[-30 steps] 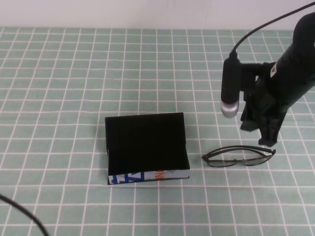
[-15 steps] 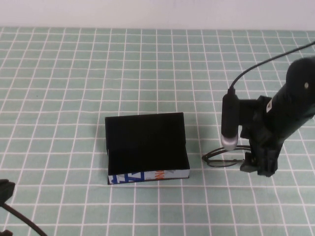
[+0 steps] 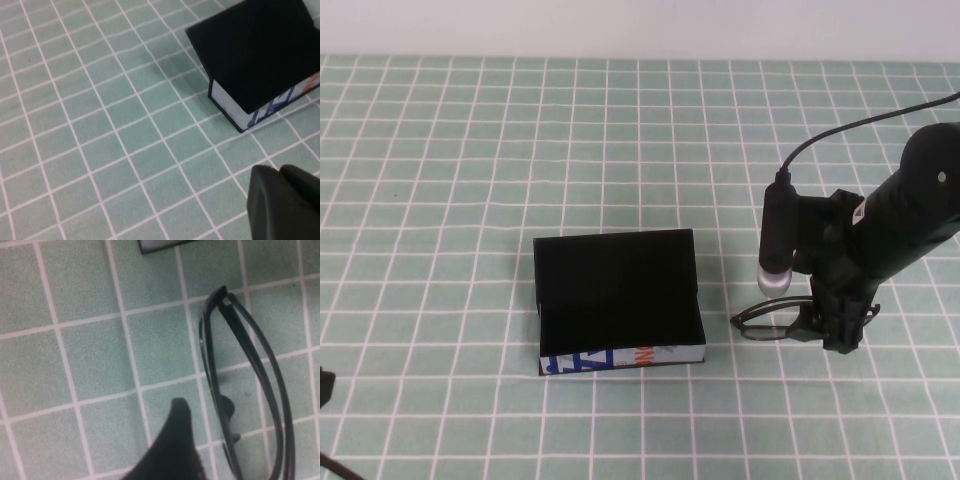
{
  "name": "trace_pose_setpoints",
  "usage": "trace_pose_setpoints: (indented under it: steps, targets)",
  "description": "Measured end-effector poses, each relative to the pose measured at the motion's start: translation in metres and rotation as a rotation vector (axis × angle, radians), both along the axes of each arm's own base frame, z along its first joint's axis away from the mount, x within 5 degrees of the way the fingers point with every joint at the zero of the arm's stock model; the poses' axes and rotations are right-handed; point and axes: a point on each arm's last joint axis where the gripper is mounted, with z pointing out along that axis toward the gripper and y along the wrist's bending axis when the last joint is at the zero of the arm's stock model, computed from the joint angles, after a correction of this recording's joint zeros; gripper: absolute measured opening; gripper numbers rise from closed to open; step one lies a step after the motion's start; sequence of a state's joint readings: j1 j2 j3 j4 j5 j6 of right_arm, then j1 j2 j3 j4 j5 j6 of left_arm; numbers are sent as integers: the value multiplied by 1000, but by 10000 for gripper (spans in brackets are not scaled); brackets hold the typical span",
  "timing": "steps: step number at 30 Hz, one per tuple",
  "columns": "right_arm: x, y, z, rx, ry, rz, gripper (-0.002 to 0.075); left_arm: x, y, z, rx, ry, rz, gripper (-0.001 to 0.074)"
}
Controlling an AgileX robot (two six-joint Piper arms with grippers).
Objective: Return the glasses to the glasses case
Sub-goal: Pick up the glasses from the table
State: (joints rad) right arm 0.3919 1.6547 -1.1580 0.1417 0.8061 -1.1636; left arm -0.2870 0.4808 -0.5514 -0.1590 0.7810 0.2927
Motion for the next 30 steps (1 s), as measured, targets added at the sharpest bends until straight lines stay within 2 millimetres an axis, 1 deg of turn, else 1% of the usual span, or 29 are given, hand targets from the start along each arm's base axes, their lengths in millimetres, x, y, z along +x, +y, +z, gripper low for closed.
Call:
trace_pose_setpoints:
  steps: [3,12,17,22,30]
  targets:
    - [1,0,-2,-11,1,6,577,-3,1,1,-3,-18,0,-2]
    - [8,-2,-22,-85,22,35,578,-3,1,2,-3,-18,0,-2]
    - [13,-3,-27,-120,-5,52,577,-3,1,1,-2,-16,0,-2]
    - [16,-2,-33,-124,-8,52,578,-3,1,1,-2,-16,0,-2]
    - [20,-1,-48,-138,23,54,578,-3,1,1,-1,-17,-1,-2]
